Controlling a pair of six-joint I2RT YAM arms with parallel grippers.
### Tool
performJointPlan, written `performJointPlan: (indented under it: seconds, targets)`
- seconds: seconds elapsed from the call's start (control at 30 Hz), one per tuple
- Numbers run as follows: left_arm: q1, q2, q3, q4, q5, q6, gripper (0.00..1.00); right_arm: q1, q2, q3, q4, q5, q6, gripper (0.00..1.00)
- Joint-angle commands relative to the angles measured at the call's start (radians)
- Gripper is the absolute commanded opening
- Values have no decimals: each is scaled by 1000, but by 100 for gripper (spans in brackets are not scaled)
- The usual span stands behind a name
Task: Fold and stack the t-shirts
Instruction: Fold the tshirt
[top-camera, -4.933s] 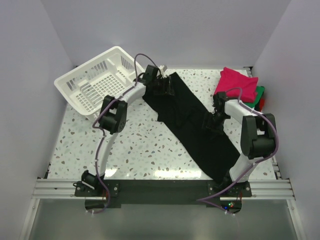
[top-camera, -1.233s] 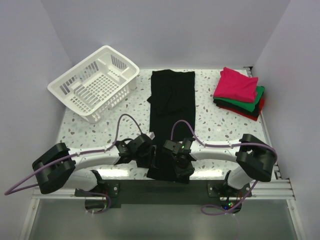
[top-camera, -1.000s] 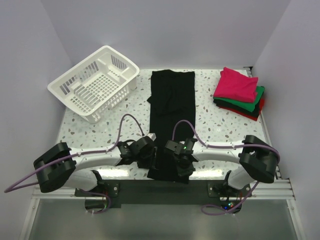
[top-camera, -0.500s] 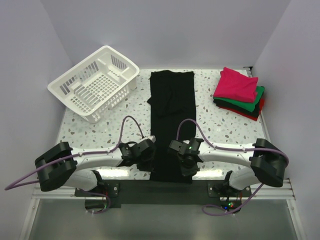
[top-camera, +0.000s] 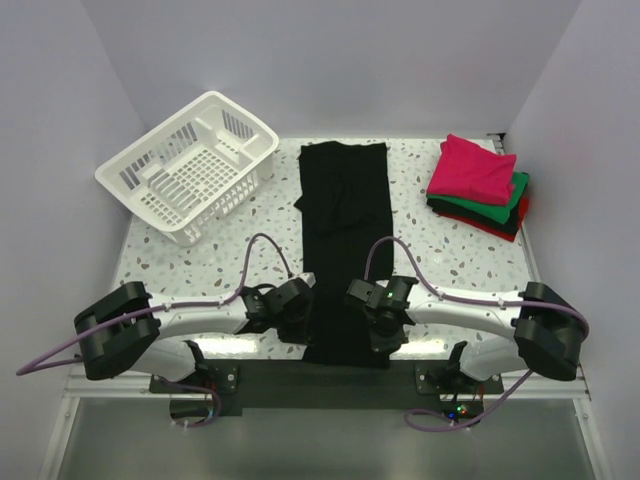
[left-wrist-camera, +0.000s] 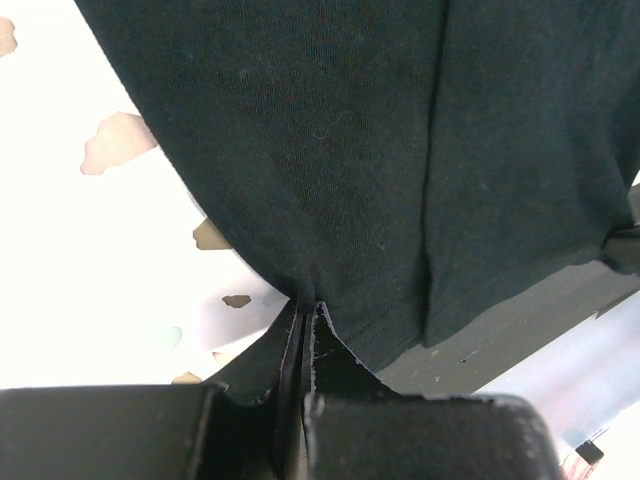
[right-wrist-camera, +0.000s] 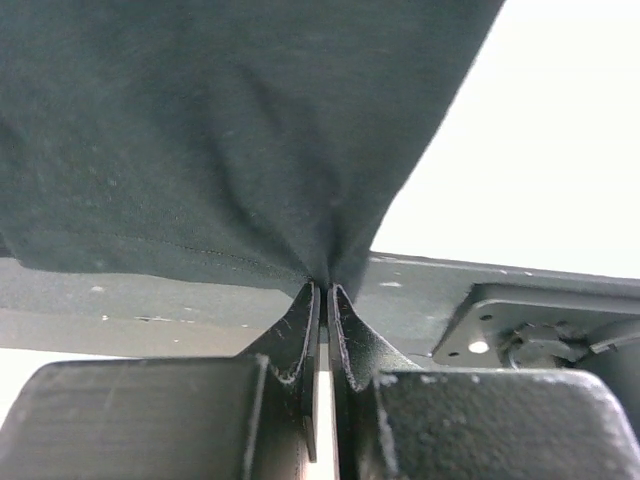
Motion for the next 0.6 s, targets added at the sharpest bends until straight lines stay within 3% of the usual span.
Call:
performJointPlan:
  seconds: [0.0,0.57]
  targets:
    - [-13,38,-98,-183,-86,11,0,-28,-65,-27,-77,43,52,2]
    - [-22,-26,-115,-235,-100,-32,0,-81,-179,-116,-120,13,98,5]
